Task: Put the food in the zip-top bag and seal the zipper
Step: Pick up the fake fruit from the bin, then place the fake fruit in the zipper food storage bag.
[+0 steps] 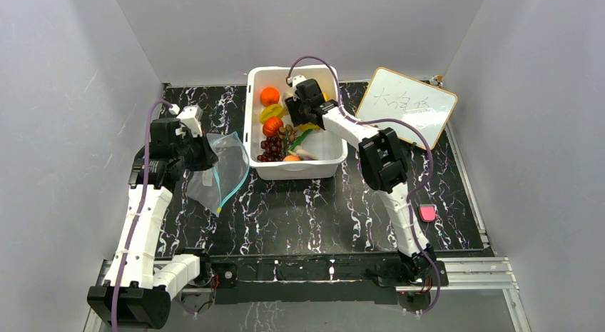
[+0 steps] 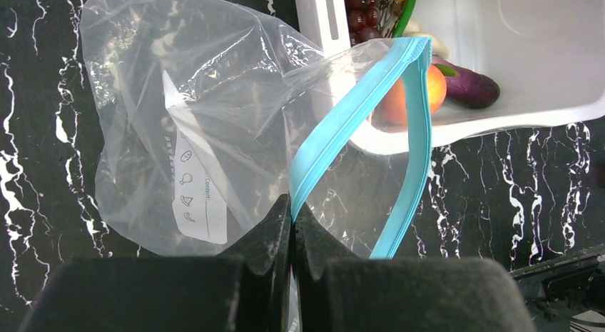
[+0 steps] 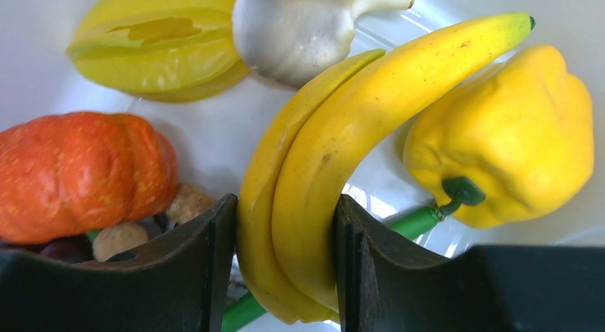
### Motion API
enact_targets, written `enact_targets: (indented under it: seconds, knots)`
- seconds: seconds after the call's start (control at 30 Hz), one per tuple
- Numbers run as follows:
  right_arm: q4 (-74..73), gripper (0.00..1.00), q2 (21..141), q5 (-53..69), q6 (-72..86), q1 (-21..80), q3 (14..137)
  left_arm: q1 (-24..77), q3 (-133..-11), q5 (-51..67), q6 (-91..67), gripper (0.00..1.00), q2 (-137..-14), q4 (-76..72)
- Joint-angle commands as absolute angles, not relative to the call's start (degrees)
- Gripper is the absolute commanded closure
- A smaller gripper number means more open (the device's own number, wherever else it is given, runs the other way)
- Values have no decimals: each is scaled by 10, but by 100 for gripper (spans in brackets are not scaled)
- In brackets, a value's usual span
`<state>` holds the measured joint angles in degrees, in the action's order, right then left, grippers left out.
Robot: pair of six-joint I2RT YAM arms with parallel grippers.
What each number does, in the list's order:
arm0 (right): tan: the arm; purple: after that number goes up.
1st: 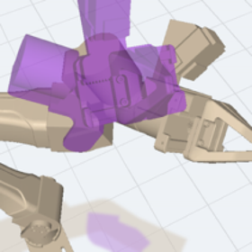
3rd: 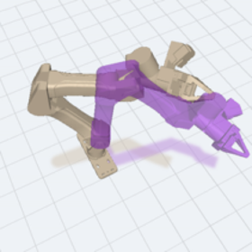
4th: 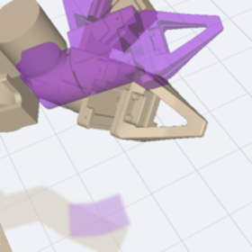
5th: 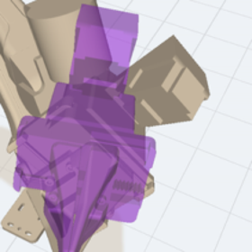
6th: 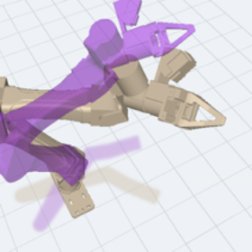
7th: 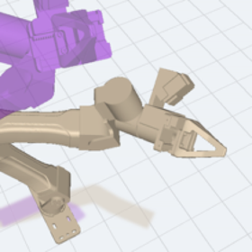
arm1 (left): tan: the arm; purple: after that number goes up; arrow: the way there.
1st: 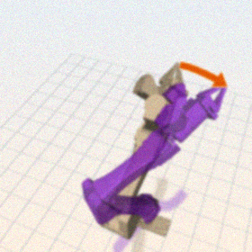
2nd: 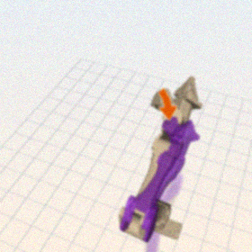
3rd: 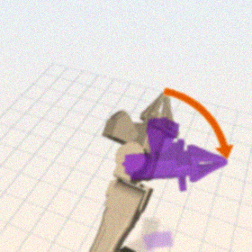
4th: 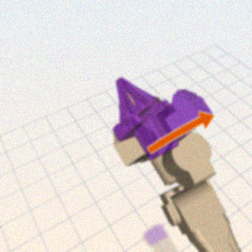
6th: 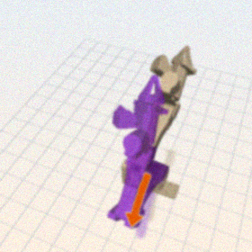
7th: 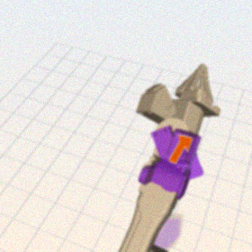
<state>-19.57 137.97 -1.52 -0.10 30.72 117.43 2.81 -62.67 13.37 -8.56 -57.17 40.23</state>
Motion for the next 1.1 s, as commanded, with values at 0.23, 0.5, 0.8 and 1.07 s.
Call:
enact_targets:
  seconds: [0.23, 0.5, 0.8, 1.07]
  knots:
    - [-198, 78, 1197, 53, 40, 307, 1095, 30, -615, 186, -94, 100, -558, 362]
    - [-226, 78, 1084, 167, 133, 307, 1035, 30, -613, 205, -95, 100, -554, 349]
    - [-101, 79, 910, 316, 304, 315, 868, 30, -599, 227, -119, 100, -551, 330]
    - [84, 79, 811, 379, 557, 320, 725, 30, -593, 233, -172, 100, -551, 307]
